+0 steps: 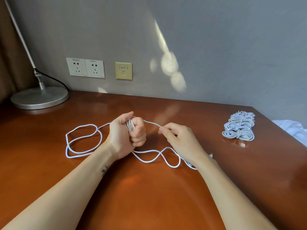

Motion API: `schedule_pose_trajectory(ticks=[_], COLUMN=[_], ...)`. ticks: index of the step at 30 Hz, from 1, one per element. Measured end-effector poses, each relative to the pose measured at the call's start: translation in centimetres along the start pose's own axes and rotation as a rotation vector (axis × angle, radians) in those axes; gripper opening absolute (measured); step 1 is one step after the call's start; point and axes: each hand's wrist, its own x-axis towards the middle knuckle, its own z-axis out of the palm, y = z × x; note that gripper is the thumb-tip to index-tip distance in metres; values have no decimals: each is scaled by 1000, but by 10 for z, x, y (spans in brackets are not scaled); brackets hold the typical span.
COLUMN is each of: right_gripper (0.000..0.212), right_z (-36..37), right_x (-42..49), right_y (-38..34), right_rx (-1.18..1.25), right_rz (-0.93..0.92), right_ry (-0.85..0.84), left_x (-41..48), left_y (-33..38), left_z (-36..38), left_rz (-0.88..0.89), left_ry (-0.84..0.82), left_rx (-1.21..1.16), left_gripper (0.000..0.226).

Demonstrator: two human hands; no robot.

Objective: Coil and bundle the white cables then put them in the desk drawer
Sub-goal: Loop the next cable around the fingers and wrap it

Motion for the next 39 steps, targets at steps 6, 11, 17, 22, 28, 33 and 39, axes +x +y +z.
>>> schedule_pose_trajectory(ticks=[6,11,17,22,28,33,39], right_gripper=[20,13,23,25,24,24,28], right_z=[1,-1,-1,-3,-1,0,-1], right_x=[-2,-4,-6,-8,-9,-7,-7], right_y=[-2,-5,-9,-13,-14,-14,-16], right_rx=[-22,-31,-15,34,94,61,100], right_rz=[40,38,48,65,52,-3,-26], right_ry=[-87,-144,-249,-291,-299,-243,-167], left_x=[0,2,4,7,17,20,16], left_y=[5,9,10,13,5,-5,-15], left_z=[2,-2,-3,-6,-11,-8,-9], left_rz=[58,84,103,94,79,186,230], left_ry=[98,202,252,318,424,552,482], left_rx=[-283,-470,-614,-676,-339,269,920], left_gripper=[57,46,56,52,27,16,55])
